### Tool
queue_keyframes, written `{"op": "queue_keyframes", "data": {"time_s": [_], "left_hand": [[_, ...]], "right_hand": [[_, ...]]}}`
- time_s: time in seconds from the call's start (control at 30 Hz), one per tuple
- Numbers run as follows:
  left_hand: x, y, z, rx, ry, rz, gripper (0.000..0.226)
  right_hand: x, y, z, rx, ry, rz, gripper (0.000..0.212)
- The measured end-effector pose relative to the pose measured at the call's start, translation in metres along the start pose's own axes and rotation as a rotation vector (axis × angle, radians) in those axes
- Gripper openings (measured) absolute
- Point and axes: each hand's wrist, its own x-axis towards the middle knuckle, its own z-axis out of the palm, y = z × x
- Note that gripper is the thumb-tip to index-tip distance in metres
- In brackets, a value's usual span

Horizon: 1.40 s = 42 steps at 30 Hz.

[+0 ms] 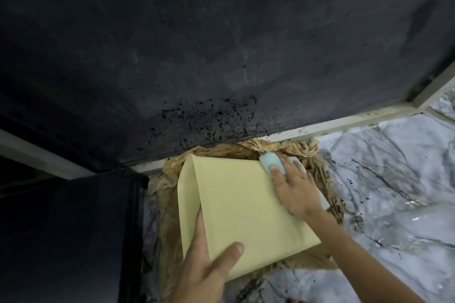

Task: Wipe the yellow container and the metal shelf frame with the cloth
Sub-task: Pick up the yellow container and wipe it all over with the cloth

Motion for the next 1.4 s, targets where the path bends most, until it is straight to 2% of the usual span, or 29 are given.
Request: {"op": "queue_keyframes", "data": {"time_s": [0.07,0.17,0.27,0.33,0.4,0.47,0.53,0.6,0.73,0.8,0.87,0.97,1.03,1.13,1.23,1.3,1.33,1.4], "left_hand": [[0.002,0.002,-0.001,-0.006,0.028,0.0,0.098],[0.006,-0.001,0.0,0.022,0.053,0.036,0.104],[0.008,-0.004,-0.003,0.076,0.055,0.075,0.113],[0.007,-0.009,-0.006,0.044,0.013,0.078,0.103],[0.002,-0.014,-0.008,-0.02,0.003,0.016,0.097],[-0.002,-0.008,-0.009,-0.067,-0.01,0.001,0.105],[-0.003,-0.005,-0.006,-0.082,-0.012,-0.031,0.111],[-0.002,0.002,-0.002,-0.072,-0.006,-0.034,0.109],[0.003,0.004,-0.002,-0.025,0.034,0.074,0.094],[0.001,0.004,-0.005,-0.009,0.027,0.064,0.094],[-0.001,0.001,-0.007,0.005,0.033,0.049,0.097],[-0.006,0.0,-0.006,-0.019,0.016,-0.021,0.105],[-0.007,0.005,-0.004,-0.013,-0.008,-0.054,0.112],[-0.008,0.016,-0.001,-0.002,0.001,-0.072,0.115],[-0.008,0.017,-0.002,-0.006,-0.004,-0.047,0.103],[-0.009,0.017,-0.003,0.0,0.001,-0.01,0.099],[-0.009,0.018,-0.004,0.016,0.002,0.009,0.098],[-0.008,0.014,-0.01,0.007,-0.025,-0.014,0.096]], "right_hand": [[-0.012,-0.044,0.017,-0.043,-0.042,-0.119,0.062],[-0.047,-0.11,0.032,-0.019,-0.147,-0.445,0.057],[-0.066,-0.1,0.031,-0.001,-0.207,-0.629,0.058],[-0.061,-0.057,0.027,-0.031,-0.141,-0.559,0.059],[-0.042,-0.007,0.015,-0.058,-0.066,-0.387,0.062],[-0.017,0.027,-0.002,-0.03,-0.041,-0.238,0.065],[0.001,0.03,-0.01,0.005,-0.052,-0.168,0.064],[0.004,0.0,-0.002,-0.076,-0.081,-0.192,0.06],[-0.037,-0.087,0.023,-0.033,-0.193,-0.477,0.054],[-0.057,-0.082,0.029,-0.005,-0.205,-0.561,0.054],[-0.055,-0.046,0.024,0.001,-0.117,-0.507,0.059],[-0.027,0.019,0.004,0.01,-0.017,-0.222,0.068],[-0.007,0.034,-0.005,0.074,-0.006,-0.09,0.064],[0.001,0.004,0.003,-0.016,-0.028,-0.146,0.06],[-0.023,-0.053,0.015,-0.012,-0.094,-0.39,0.054],[-0.046,-0.061,0.021,0.018,-0.106,-0.519,0.051],[-0.052,-0.051,0.021,0.038,-0.084,-0.533,0.051],[-0.049,-0.014,0.018,0.06,-0.028,-0.428,0.054]]}}
